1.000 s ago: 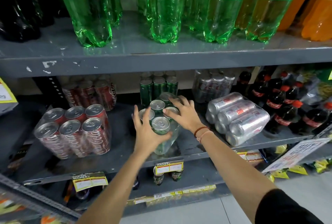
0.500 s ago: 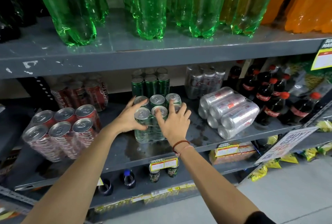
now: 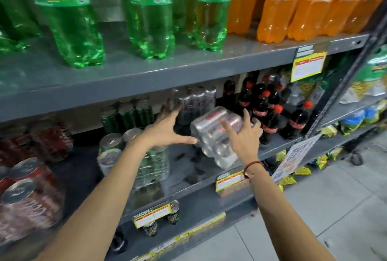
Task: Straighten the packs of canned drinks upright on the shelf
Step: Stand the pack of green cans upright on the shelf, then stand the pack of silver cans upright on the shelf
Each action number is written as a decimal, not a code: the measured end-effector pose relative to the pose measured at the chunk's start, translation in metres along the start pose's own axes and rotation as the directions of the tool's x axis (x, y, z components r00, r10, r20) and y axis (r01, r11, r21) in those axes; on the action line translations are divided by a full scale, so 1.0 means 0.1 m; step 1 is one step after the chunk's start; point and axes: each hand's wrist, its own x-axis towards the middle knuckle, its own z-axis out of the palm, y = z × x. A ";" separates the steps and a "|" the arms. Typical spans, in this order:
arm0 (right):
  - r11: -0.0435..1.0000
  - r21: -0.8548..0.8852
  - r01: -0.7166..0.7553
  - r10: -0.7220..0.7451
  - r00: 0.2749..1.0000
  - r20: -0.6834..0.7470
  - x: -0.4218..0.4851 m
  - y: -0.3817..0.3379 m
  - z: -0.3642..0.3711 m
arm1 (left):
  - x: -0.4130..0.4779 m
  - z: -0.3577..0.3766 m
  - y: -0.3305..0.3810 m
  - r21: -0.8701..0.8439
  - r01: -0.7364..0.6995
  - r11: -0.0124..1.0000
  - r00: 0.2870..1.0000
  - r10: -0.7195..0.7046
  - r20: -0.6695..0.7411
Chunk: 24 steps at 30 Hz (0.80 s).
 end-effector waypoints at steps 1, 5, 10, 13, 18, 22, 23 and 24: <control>0.997 -0.020 -0.069 0.070 0.997 0.046 0.10 0.11 -0.06 | 0.19 0.12 0.11 0.013 -0.025 1.000 0.998 0.024 0.059; 0.952 0.063 -0.300 0.268 0.913 0.308 0.33 0.35 -0.09 | 0.81 0.43 0.27 0.147 -0.040 0.988 0.964 -0.001 0.268; 0.900 0.166 -0.404 0.316 0.864 0.391 0.57 0.48 0.01 | 1.26 0.54 0.42 0.269 -0.011 0.963 0.919 -0.096 0.381; 0.867 0.216 -0.449 0.334 0.846 0.417 0.63 0.53 0.03 | 1.34 0.59 0.43 0.331 0.032 0.943 0.892 -0.176 0.416; 0.813 0.366 -0.452 0.315 0.872 0.376 0.62 0.52 0.12 | 1.28 0.77 0.32 0.275 0.078 0.958 0.927 -0.171 0.333; 0.846 0.378 -0.375 0.237 0.901 0.363 0.64 0.54 0.14 | 1.15 0.83 0.25 0.282 0.059 0.957 0.958 -0.134 0.253; 0.851 0.386 -0.356 0.216 0.908 0.359 0.62 0.53 0.13 | 1.12 0.83 0.24 0.290 0.054 0.955 0.963 -0.127 0.239; 0.859 0.389 -0.333 0.194 0.915 0.355 0.61 0.52 0.13 | 1.08 0.84 0.22 0.296 0.055 0.954 0.967 -0.125 0.223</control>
